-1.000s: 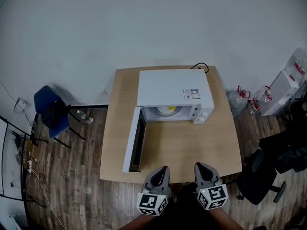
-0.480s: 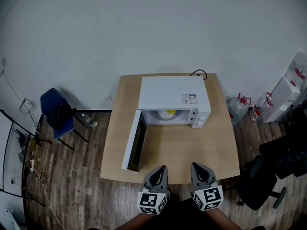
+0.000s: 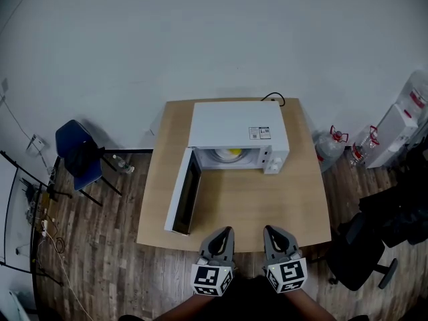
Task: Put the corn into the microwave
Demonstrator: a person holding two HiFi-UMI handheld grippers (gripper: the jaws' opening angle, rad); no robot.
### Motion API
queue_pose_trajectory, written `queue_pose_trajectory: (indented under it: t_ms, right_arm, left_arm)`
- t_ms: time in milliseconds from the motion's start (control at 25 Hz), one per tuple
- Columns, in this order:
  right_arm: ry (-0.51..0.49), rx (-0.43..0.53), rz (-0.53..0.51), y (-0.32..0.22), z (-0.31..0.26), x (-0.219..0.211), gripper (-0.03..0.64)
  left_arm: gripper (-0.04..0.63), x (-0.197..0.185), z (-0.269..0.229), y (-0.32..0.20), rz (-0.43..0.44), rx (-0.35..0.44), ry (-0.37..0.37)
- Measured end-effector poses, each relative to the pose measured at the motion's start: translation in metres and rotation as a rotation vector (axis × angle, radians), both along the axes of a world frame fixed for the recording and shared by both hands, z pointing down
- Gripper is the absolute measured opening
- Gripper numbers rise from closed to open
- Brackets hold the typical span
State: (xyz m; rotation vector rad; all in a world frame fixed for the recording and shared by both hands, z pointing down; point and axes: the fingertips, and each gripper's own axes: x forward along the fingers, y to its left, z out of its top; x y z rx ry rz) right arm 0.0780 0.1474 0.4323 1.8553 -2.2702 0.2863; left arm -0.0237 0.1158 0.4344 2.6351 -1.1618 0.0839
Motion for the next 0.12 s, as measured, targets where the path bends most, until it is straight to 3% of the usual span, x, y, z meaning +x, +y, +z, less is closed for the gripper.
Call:
queue_pose_trajectory:
  t_ms: [120]
  right_arm:
    - [0.005, -0.019, 0.001, 0.0005, 0.0084, 0.0042, 0.060]
  left_arm:
    - [0.012, -0.0005, -0.0002, -0.0007, -0.017, 0.016, 0.003]
